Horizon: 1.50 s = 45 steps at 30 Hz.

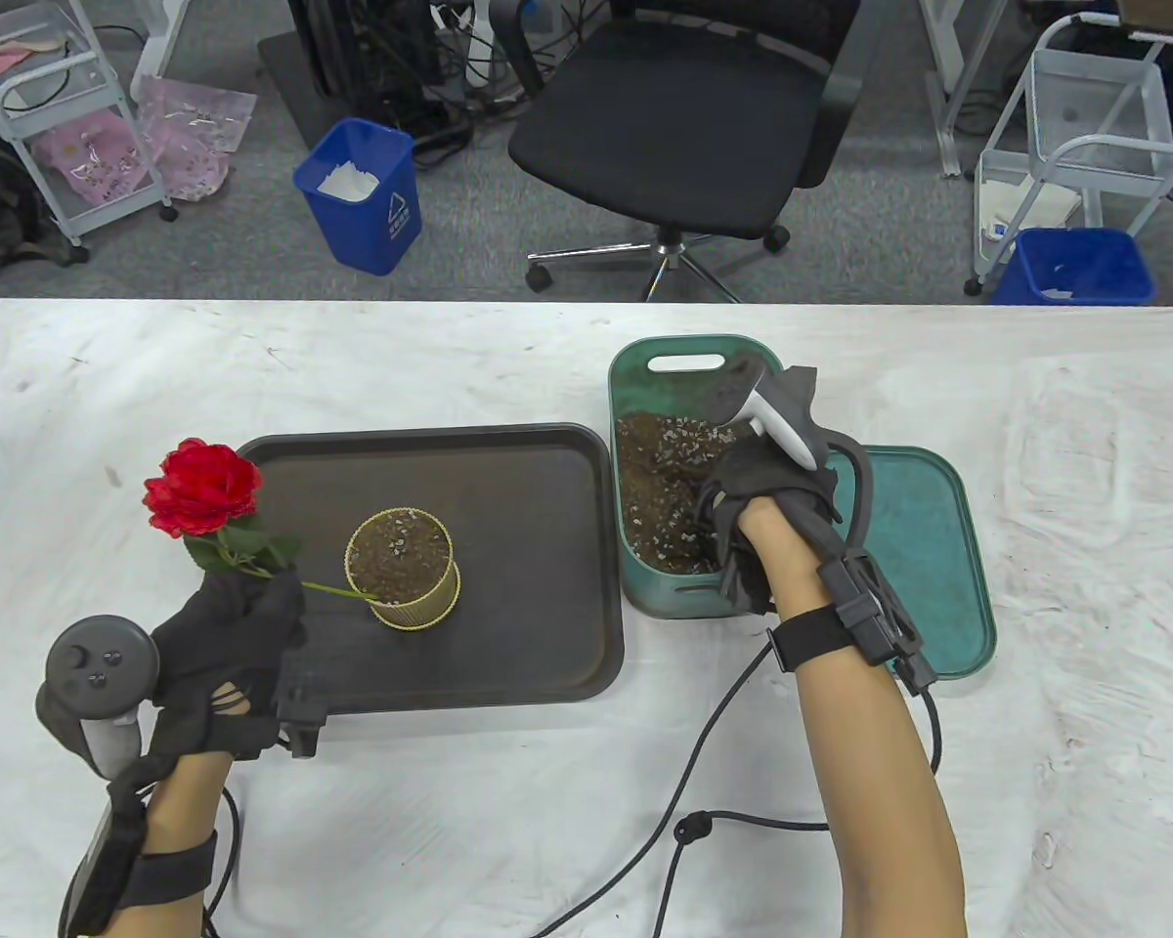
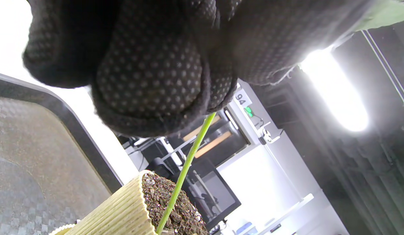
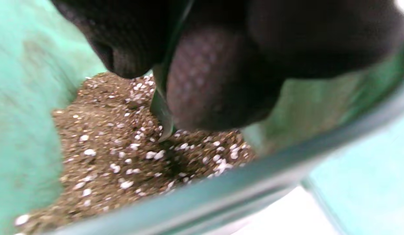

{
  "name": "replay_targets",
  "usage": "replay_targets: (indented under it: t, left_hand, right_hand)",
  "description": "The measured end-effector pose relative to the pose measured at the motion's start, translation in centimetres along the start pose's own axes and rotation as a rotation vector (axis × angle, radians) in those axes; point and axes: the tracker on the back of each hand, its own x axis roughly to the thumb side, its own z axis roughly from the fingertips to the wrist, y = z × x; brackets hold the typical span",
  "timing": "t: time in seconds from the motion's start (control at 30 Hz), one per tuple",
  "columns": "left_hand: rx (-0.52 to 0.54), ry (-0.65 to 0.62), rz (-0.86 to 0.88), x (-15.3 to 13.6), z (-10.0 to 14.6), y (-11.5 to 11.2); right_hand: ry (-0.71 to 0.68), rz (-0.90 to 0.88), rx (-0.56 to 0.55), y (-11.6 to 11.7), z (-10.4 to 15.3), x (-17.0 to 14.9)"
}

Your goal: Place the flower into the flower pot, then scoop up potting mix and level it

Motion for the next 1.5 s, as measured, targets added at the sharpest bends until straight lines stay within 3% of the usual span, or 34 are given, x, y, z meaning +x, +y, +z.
replay_targets:
  t: [0.3, 0.57, 0.73, 0.83, 1.23, 1.37, 1.5]
  left_hand:
    - [-0.002, 0.003, 0.005, 0.0, 0.0, 0.0]
    - [-0.011, 0.000, 0.014, 0.0, -0.1, 0.0]
    - [-0.013, 0.009, 0.027, -0.1, -0.1, 0.0]
    - [-0.012, 0.007, 0.022, -0.1, -0.2, 0.0]
    - [-0.017, 0.007, 0.028, -0.3, -0.3, 0.0]
    - [-0.019, 0.009, 0.031, -0.3, -0.3, 0.0]
    - [-0.017, 0.011, 0.030, -0.3, -0.3, 0.0]
  right_hand:
    - [-0.072, -0.235, 0.124, 0.5, -1.0, -0.7]
    - [-0.139, -0.465, 0.197, 0.7, -0.3, -1.7]
    - [-0.112, -0.634, 0.225, 1.3, 0.0, -3.5]
    - [-0.108, -0.771, 0.203, 1.5, 0.5, -4.7]
    - [-0.146, -1.023, 0.053, 0.6, 4.1, -7.5]
    - [-0.219, -1.066, 0.011, 0.1, 5.9, -6.9]
    - [-0.346, -1.022, 0.054, 0.5, 8.2, -4.1]
